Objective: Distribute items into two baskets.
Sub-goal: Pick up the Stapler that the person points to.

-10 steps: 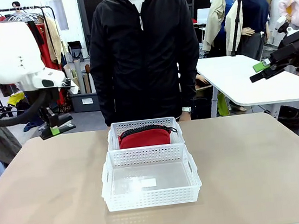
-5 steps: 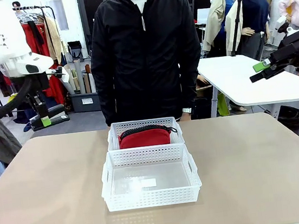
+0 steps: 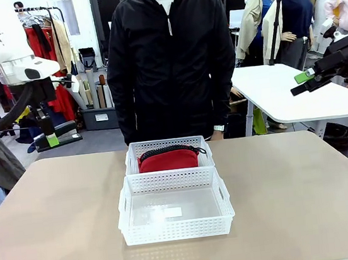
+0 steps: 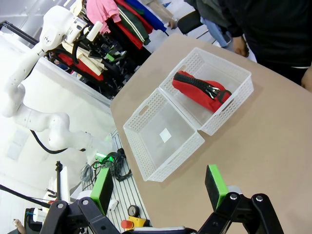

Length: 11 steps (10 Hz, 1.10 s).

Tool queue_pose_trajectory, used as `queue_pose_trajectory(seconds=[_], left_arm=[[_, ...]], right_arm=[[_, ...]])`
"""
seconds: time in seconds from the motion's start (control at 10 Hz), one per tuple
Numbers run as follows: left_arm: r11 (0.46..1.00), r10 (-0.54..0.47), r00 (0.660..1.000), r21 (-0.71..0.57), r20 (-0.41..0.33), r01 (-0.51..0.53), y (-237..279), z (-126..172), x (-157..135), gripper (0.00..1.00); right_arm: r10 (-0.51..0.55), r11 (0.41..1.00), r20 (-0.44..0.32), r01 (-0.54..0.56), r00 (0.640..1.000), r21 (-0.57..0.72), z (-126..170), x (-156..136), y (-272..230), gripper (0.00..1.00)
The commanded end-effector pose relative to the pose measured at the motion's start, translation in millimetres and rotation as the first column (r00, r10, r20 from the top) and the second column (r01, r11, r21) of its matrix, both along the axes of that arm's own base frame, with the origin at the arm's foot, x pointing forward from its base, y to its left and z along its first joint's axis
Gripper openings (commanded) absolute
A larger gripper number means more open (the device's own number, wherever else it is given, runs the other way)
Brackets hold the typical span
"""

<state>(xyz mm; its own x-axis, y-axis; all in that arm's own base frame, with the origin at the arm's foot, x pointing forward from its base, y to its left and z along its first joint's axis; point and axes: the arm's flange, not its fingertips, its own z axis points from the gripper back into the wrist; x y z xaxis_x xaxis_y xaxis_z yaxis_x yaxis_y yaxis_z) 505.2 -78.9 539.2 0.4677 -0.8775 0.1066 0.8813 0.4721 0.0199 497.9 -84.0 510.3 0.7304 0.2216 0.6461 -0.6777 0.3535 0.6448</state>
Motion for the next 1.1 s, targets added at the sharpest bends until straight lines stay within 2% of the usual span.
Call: queue_pose_trajectory(seconds=[0.0,0.4,0.5,1.0], left_arm=[[0.999,-0.021,1.0,-0.025,0.001,0.021,2.5,7.1,2.7,0.0],[0.999,-0.045,0.999,-0.023,0.008,0.045,1.3,5.6,3.0,0.0],[1.0,-0.029,1.0,-0.002,-0.012,0.029,0.2,3.8,4.2,0.0],[1.0,-0.015,1.0,0.0,0.006,0.015,-1.3,2.5,1.1,0.0]], right_arm=[[0.0,1.0,0.002,0.0,1.0,0.0,1.7,-1.0,0.2,1.0],[0.0,1.0,0.002,0.0,1.0,0.0,1.7,-1.0,0.2,1.0],[0.0,1.0,0.002,0.0,1.0,0.0,1.7,-1.0,0.2,1.0],[0.0,1.0,0.002,0.0,1.0,0.0,1.7,-1.0,0.2,1.0]])
